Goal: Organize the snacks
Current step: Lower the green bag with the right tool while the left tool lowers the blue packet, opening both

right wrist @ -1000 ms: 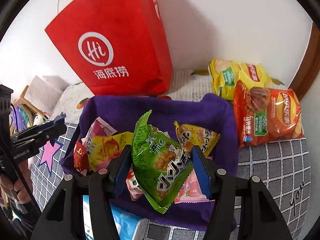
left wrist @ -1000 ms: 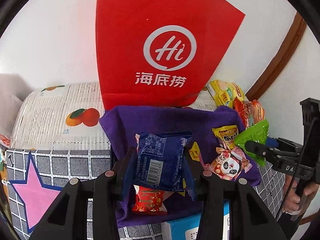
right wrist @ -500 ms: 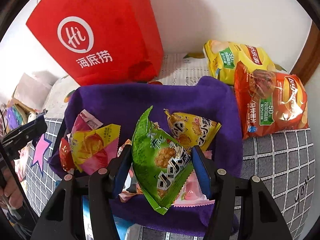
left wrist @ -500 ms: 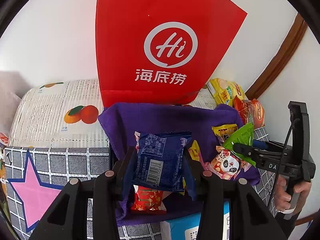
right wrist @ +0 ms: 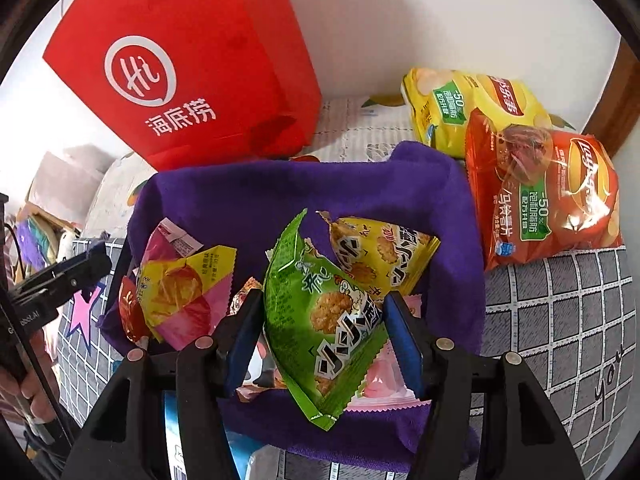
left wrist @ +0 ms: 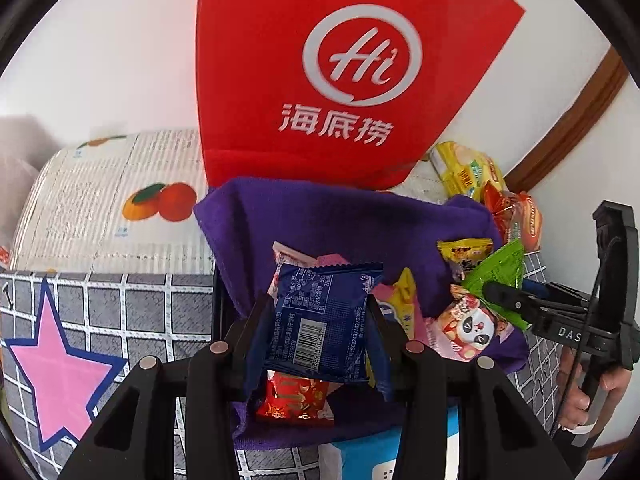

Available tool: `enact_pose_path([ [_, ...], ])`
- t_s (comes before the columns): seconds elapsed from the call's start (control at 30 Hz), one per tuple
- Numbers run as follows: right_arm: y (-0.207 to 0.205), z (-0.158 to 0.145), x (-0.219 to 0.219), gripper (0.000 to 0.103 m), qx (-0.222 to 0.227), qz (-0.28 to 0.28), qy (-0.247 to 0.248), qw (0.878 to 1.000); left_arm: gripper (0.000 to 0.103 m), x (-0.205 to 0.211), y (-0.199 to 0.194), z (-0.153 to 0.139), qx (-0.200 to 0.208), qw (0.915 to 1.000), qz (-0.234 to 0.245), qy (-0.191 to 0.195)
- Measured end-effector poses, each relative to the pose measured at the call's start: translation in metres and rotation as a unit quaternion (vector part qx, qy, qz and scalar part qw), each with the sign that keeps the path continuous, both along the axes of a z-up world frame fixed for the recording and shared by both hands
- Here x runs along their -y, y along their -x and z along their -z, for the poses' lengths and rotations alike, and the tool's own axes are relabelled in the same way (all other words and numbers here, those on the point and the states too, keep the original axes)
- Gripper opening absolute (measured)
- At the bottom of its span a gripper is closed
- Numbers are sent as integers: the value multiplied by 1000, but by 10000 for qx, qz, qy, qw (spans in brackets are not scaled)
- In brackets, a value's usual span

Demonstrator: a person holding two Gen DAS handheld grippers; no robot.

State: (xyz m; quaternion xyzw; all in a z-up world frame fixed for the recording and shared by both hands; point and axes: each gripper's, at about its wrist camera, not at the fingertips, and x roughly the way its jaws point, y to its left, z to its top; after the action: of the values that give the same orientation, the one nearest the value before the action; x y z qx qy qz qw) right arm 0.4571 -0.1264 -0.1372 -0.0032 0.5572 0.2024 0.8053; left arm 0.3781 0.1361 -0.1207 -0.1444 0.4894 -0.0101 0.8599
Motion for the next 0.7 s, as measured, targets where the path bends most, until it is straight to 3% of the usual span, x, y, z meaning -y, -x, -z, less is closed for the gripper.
enact_pose_path([
  [0.33,6,-3,-8,73,186,-255,147,9994,43,1,-3,13,-140,9997,-93,148],
  [0.7,11,-17,-1,74,321,-205,102,9992,43,0,-2,20,-174,9993,-152,302],
])
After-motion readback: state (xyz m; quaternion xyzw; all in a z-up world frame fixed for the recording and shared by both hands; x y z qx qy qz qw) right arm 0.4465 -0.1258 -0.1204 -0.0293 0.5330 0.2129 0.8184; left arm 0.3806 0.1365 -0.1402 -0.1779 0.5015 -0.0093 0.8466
